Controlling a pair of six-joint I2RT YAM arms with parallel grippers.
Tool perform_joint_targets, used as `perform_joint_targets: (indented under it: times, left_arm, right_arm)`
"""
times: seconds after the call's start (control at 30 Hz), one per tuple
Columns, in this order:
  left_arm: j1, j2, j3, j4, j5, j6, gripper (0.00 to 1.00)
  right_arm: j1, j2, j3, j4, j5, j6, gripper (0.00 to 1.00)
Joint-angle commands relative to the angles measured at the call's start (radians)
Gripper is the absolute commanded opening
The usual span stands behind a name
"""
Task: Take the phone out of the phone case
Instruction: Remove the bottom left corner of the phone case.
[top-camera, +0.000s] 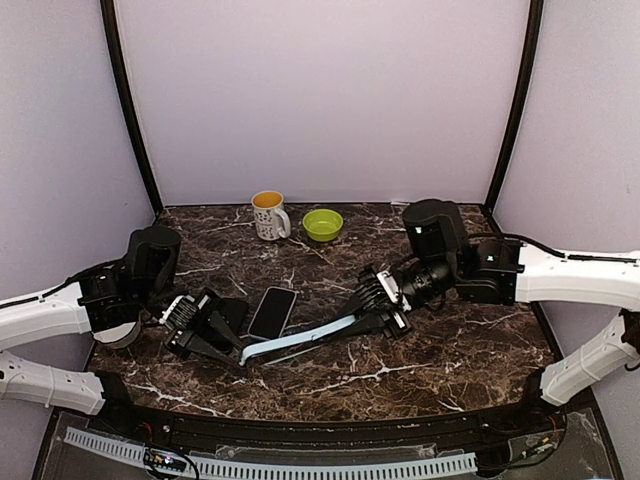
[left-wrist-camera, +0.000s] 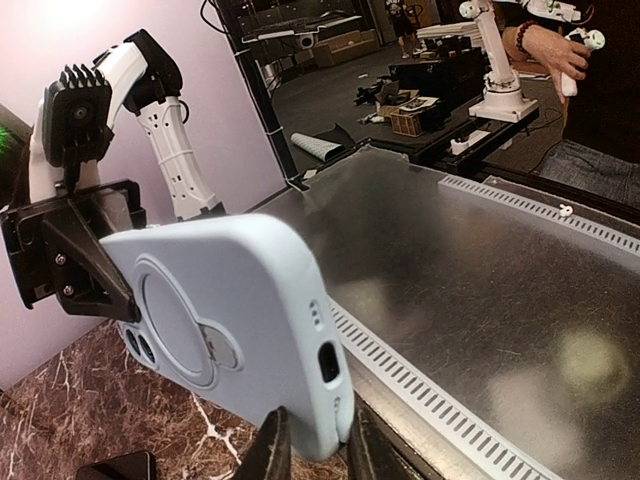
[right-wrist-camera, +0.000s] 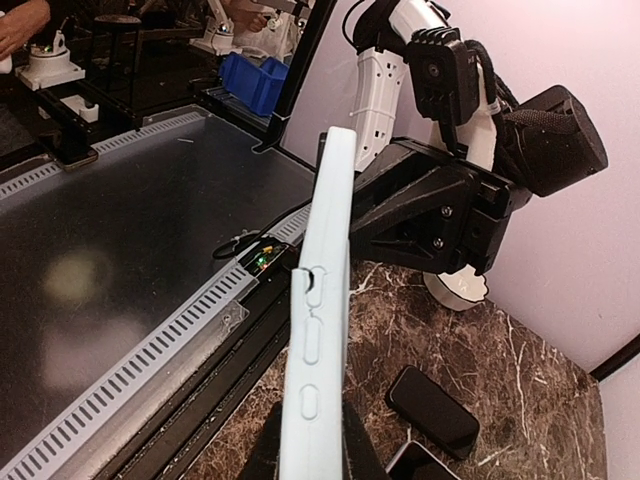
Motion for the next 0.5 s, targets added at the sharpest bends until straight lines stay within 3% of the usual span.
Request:
perform_joint_targets:
  times: [0.0,0.33,0.47]
  left_arm:
    - [0.0,0.002,0.031,-0.038,0.055,0.014,0.2]
    - [0.0,-0.006,0.029,-0.028,0.036,0.021,0.19]
    - [0.0,-0.013,0.024,-0.019,0.017,0.014,0.33]
  right_arm:
    - [0.041,0.006,0.046,-0.076,-0.139,-0.032,0.0]
    - [0.064,0.029,0.068,-0.157,-0.151,-0.045,0.0]
    - [0.066,-0.006,0.03,-0.094,-0.088,-0.029,0.0]
